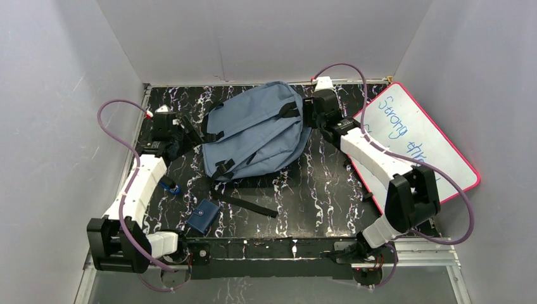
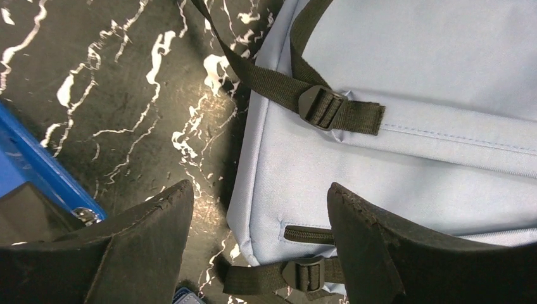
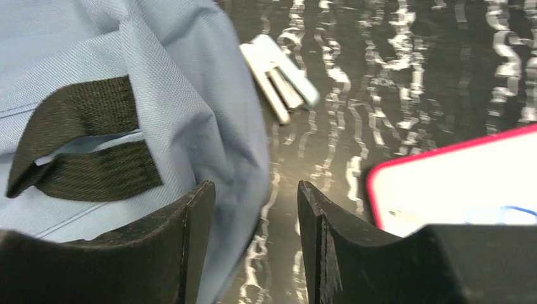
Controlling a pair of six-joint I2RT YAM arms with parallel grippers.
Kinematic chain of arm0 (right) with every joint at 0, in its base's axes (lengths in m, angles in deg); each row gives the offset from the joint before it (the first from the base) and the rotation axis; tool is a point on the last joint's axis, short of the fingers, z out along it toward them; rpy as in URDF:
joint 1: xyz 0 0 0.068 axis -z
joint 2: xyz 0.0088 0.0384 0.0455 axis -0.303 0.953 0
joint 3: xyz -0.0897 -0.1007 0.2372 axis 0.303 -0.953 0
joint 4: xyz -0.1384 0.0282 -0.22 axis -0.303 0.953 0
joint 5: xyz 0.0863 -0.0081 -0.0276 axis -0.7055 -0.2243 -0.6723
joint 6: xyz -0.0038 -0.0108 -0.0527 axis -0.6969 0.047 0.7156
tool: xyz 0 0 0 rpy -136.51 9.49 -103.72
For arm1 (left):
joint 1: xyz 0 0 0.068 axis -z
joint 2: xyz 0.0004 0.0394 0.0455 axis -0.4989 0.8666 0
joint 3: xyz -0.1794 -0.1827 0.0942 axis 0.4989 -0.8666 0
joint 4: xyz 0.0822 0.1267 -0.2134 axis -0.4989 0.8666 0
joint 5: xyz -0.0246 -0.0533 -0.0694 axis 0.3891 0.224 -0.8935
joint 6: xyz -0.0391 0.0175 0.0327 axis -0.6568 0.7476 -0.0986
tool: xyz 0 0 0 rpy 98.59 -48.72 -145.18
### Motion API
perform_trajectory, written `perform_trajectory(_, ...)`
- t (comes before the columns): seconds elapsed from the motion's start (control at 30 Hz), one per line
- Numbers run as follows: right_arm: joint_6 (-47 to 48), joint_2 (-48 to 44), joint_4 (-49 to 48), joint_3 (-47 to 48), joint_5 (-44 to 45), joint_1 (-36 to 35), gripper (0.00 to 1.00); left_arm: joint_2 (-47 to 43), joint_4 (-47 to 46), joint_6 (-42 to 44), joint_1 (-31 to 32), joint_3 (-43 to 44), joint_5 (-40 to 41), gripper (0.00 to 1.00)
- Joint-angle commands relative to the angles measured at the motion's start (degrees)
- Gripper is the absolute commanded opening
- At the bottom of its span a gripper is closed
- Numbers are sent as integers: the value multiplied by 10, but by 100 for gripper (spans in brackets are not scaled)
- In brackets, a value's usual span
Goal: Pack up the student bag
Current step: Adjust the student bag at the center of the board.
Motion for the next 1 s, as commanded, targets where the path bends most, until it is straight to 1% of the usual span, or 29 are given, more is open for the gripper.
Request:
perform_trajectory(0.0, 50, -65, 18, -8, 126, -6, 60, 19, -15, 6, -1, -7, -47, 74)
perform_trajectory(0.1, 40, -95, 34, -7, 95, -6, 61, 25, -17, 13, -1, -7, -47, 74)
perform_trajectory(0.17, 36, -114, 37, 1, 27, -6, 60, 25, -14, 16, -1, -8, -42, 74)
perform_trajectory(0.27, 38, -121, 32, 27, -120, -6, 58, 18, -3, 12, -1, -14, -26, 74)
perform_trajectory(0.4, 47, -69, 61, 90, -359, -8, 53, 1, 12, -10, -1, -31, -12, 74)
perform_trajectory(0.43, 47, -50, 70, 104, -400, -10, 50, -4, 14, -16, -1, -36, -14, 74)
perform_trajectory(0.5, 54, -12, 95, 129, -435, -27, 47, -10, 12, -26, -1, -46, -25, 74)
perform_trajectory(0.57, 68, 25, 121, 154, -422, -56, 45, -12, 5, -31, -1, -53, -40, 74)
perform_trajectory(0.7, 83, 93, 148, 189, -362, -127, 43, -2, -16, -31, 0, -59, -75, 74)
perform_trajectory(0.83, 75, 147, 142, 206, -282, -169, 39, 20, -34, -26, 0, -64, -101, 74)
perform_trajectory(0.87, 74, 165, 142, 210, -248, -175, 39, 27, -40, -26, 1, -65, -106, 74)
perform_trajectory(0.97, 73, 201, 152, 224, -184, -187, 39, 45, -51, -28, 2, -65, -120, 74)
